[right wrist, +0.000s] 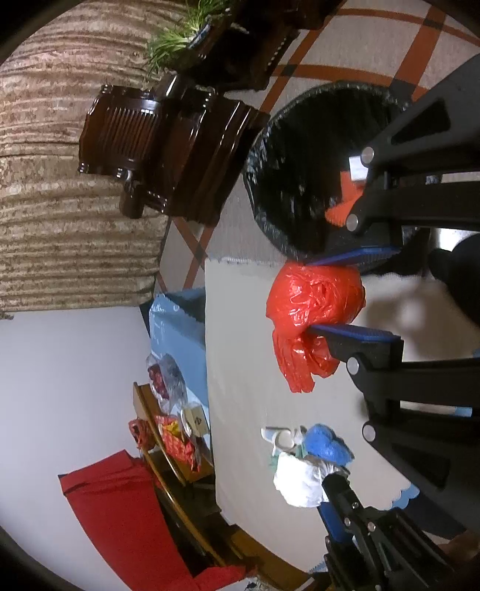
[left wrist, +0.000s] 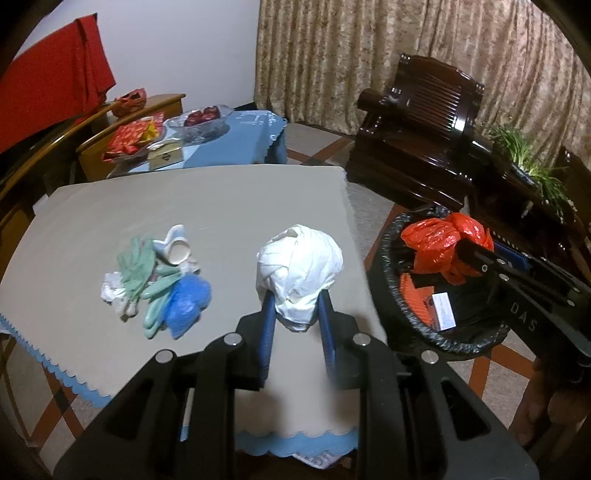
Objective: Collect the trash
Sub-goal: 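Lift the red bag and white tissue toward the black bin, then lower both grippers over the black bin and open them to drop the items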
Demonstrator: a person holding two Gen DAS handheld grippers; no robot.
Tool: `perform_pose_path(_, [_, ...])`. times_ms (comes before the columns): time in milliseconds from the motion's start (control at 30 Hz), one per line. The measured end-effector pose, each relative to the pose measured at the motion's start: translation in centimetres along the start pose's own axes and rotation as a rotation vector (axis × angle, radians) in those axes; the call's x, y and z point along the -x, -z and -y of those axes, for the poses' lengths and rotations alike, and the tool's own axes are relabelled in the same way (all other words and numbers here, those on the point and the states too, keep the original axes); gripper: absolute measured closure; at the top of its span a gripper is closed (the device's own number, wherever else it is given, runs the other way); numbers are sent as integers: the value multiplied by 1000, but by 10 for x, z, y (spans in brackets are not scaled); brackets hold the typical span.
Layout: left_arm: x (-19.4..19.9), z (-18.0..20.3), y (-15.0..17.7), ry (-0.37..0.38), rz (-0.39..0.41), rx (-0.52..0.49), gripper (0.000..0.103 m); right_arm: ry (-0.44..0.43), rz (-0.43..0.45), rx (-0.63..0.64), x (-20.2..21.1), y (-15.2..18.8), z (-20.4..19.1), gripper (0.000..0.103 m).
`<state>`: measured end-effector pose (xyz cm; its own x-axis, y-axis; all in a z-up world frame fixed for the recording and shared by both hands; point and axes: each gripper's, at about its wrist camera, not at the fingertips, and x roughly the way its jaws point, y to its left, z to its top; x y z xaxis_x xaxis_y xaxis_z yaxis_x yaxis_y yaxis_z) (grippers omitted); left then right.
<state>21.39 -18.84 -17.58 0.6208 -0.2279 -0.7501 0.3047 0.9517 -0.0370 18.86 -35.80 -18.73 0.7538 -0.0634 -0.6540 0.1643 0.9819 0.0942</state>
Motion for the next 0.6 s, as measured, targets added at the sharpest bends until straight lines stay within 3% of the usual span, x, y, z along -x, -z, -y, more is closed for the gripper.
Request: perform_pose_path(600, [-46, 97, -15, 88, -22, -78, 81, 118, -26, -48, -15, -4, 95, 74])
